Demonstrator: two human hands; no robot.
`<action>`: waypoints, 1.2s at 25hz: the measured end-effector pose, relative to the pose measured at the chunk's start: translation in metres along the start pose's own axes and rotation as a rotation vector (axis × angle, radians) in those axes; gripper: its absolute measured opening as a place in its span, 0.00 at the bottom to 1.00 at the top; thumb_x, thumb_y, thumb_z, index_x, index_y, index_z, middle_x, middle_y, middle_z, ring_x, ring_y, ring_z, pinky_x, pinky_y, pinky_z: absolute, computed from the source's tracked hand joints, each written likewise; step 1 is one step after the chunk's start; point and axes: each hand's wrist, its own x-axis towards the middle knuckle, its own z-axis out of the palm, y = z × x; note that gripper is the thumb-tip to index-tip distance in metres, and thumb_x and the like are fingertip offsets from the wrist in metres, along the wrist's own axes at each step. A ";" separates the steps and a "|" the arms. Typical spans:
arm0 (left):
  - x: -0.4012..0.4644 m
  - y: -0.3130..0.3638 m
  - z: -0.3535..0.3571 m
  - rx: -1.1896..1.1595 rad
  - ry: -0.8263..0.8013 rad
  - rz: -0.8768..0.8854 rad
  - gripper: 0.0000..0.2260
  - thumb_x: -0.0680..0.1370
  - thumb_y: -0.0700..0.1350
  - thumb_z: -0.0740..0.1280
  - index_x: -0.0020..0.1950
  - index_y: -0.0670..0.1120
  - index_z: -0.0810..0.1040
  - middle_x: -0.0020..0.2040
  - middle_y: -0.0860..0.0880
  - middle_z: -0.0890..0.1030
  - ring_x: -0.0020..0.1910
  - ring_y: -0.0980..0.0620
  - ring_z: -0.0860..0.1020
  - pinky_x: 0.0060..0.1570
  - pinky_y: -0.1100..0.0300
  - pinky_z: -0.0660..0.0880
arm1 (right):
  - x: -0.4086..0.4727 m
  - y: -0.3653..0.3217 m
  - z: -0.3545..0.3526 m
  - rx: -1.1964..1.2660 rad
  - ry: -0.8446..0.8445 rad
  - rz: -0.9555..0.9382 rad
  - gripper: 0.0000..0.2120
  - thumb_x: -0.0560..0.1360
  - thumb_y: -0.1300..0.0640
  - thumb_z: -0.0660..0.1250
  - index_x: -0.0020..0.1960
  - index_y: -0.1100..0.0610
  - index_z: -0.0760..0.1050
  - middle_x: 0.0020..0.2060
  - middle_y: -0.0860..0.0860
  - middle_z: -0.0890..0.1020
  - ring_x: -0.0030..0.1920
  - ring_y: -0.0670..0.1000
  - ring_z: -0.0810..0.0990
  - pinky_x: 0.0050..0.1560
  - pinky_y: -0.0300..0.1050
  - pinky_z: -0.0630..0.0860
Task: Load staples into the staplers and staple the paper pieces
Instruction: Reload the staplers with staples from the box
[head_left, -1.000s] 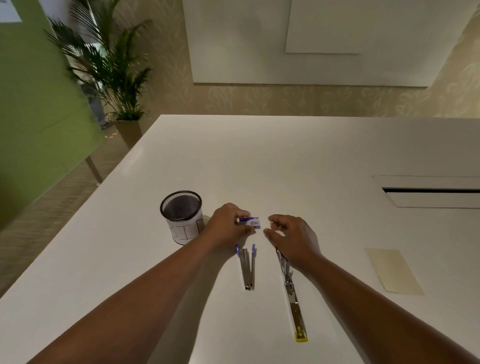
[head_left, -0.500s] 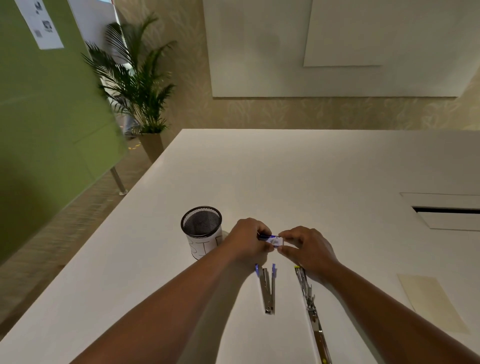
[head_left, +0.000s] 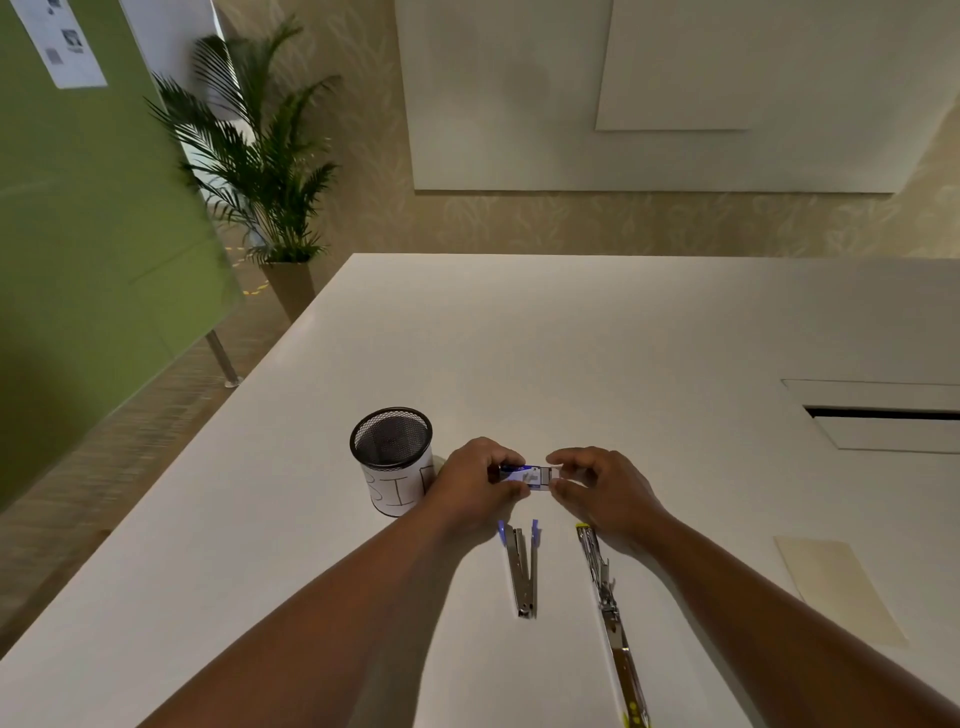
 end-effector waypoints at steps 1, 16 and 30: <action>0.001 0.000 0.000 0.018 0.005 0.005 0.10 0.72 0.40 0.76 0.46 0.54 0.83 0.50 0.51 0.81 0.48 0.53 0.82 0.47 0.59 0.79 | 0.000 -0.002 0.000 0.008 0.006 0.009 0.10 0.75 0.49 0.72 0.56 0.39 0.83 0.45 0.38 0.84 0.48 0.35 0.80 0.45 0.39 0.75; 0.008 -0.011 0.003 0.000 0.046 0.068 0.14 0.68 0.41 0.77 0.42 0.60 0.82 0.49 0.52 0.80 0.48 0.52 0.82 0.52 0.48 0.82 | 0.007 -0.016 0.005 -0.011 0.062 0.164 0.07 0.69 0.48 0.67 0.34 0.48 0.79 0.29 0.46 0.80 0.30 0.47 0.75 0.32 0.47 0.72; 0.006 -0.010 0.003 0.014 0.043 0.080 0.13 0.70 0.38 0.78 0.47 0.55 0.84 0.49 0.52 0.80 0.48 0.53 0.82 0.52 0.54 0.81 | 0.018 -0.011 0.006 0.238 -0.003 0.233 0.09 0.62 0.52 0.69 0.28 0.57 0.77 0.25 0.51 0.77 0.29 0.52 0.74 0.35 0.51 0.73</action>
